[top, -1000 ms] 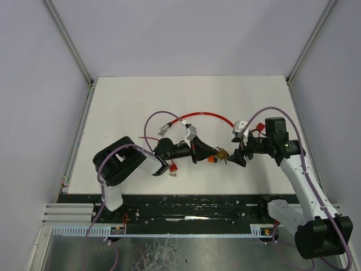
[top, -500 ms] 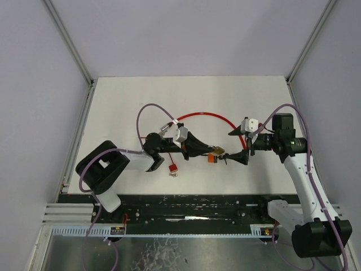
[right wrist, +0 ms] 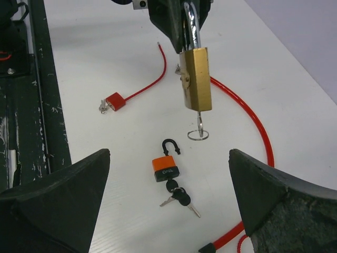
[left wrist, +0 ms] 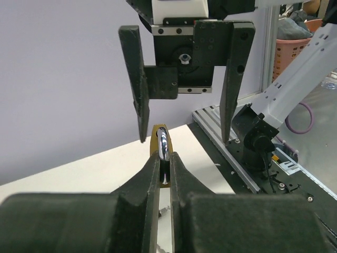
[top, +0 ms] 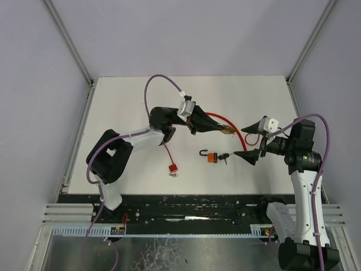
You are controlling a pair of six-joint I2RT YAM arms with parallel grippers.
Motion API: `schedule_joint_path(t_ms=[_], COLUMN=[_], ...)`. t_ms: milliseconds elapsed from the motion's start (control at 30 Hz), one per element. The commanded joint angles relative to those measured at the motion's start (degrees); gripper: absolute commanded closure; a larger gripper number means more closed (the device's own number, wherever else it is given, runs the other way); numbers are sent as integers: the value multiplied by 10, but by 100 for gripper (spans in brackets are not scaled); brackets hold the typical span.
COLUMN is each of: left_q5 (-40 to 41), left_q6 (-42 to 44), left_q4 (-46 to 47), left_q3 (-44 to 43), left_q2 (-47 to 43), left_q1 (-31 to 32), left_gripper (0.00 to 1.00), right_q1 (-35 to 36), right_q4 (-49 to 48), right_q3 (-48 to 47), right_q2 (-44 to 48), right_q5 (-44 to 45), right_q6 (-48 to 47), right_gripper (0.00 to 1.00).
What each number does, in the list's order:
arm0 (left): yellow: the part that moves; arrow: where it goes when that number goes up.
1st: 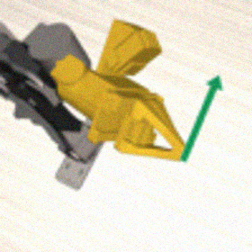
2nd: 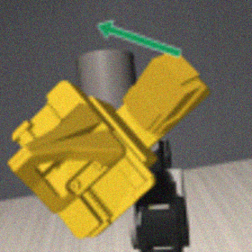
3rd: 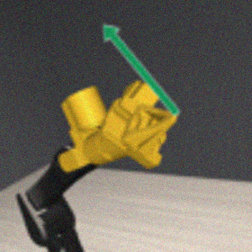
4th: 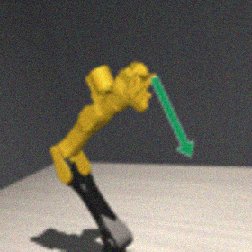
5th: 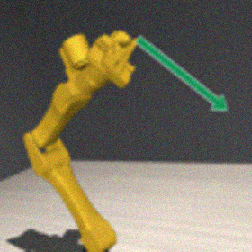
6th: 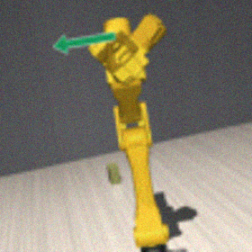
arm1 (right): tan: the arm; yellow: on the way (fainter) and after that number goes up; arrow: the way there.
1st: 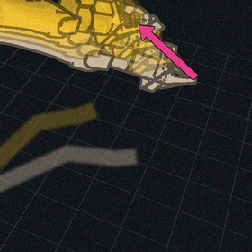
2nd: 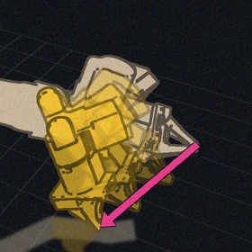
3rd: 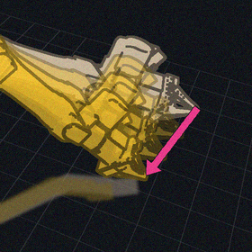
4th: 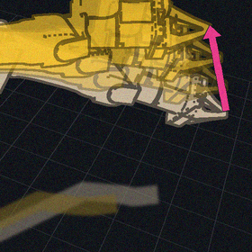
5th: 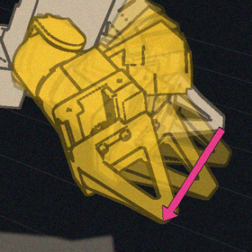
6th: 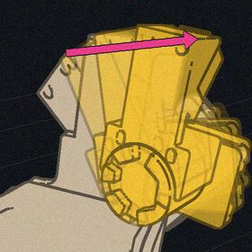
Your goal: Lock with the key
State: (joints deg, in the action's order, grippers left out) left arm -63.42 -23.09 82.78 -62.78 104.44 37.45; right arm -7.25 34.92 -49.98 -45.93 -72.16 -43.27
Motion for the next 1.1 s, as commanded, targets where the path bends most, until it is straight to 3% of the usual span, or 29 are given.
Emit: schedule_joint_path(t_ms=[0,233,467,633,833,1067], left_q5=[-32,43,43,47,59,84], left_q6=[-71,-57,-74,-112,-148,-157], left_q4=[47,69,8,31,43,26], left_q3=[-77,52,60,61,51,46], left_q2=[23,-23,-58,-54,-46,-45], left_q1=[-6,-24,-29,-29,-25,-22], left_gripper=[100,100,100,100,100,100], right_q1=[-30,-64,-69,-70,-67,-46], right_q4=[-26,-36,-36,-49,-188,-210], right_q3=[-9,22,44,55,83,85], right_q2=[8,3,-3,-1,-13,-25], right_q5=[-69,-127,-156,-155,-106,-90], right_q6=[41,39,43,39,189,227], right_gripper=[0,0,0,0,0,0])
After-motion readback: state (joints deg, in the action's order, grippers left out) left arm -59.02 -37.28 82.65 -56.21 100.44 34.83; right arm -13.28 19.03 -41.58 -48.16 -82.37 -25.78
